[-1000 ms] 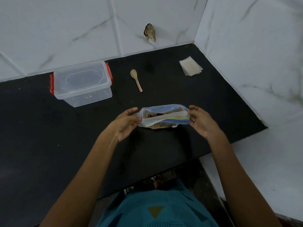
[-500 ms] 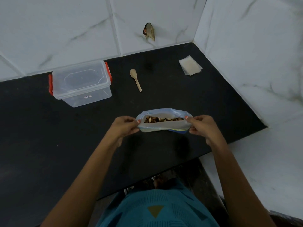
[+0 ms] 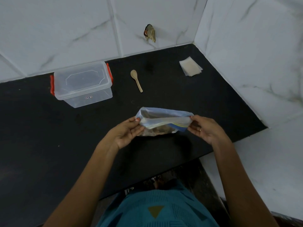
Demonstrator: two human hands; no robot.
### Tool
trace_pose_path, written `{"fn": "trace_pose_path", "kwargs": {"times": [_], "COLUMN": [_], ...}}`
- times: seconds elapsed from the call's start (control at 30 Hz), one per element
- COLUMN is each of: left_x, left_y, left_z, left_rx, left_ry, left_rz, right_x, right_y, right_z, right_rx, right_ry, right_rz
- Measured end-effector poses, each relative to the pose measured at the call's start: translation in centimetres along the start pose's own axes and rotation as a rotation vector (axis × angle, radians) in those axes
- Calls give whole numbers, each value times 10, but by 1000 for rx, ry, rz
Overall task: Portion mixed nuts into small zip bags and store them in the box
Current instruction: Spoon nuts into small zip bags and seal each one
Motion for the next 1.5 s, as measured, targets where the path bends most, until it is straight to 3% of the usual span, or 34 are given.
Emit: {"fn": "trace_pose_path", "kwargs": {"times": [0.13,0.27,0.5,0.67,0.73,0.9,1.0,1.1,1.33,1.5], "left_x": [5,12,8,12,12,13,18,22,22,16], "left_y": [3,4,0,0,-1,-6,-8,-9,-8,-8], "left_z": [-4,-1,-2,0,-1,-4,-5,-4,-1,-2], "left_rx": [36,13,10,-93,-93,1,44,56,53,-76], "left_ry": [-260,-359,-133,-5,16,-8,-81,-133,-161,86], "left_rz": [-36,-10,-40,-35,-32,-25,-39,-28,-54,-23], "right_x": [-3,-9,2,1,-3,-16,-20,-19,-12,-8], "right_y": [3,5,4,-3,0,14,18,17,14,9], "right_z": [-1,1,-7,-5,-5,-6,-2,0,5,6], "right_rx": [69,140,8,40,73,204,264,279,147,136], "right_ry": [-15,29,-530,-714,-595,51,274,330,149,148], "right_rz": [69,132,-311,-388,-303,77,206,232,159,135]}}
Point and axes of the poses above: each hand's wrist, its own y-axis towards the middle knuckle, its own z-axis out of the palm, x = y × z, the point moved 1 cm from there along y, towards the middle knuckle, and after that the axes turned 4 degrees about -x, right-handed, at the moved point
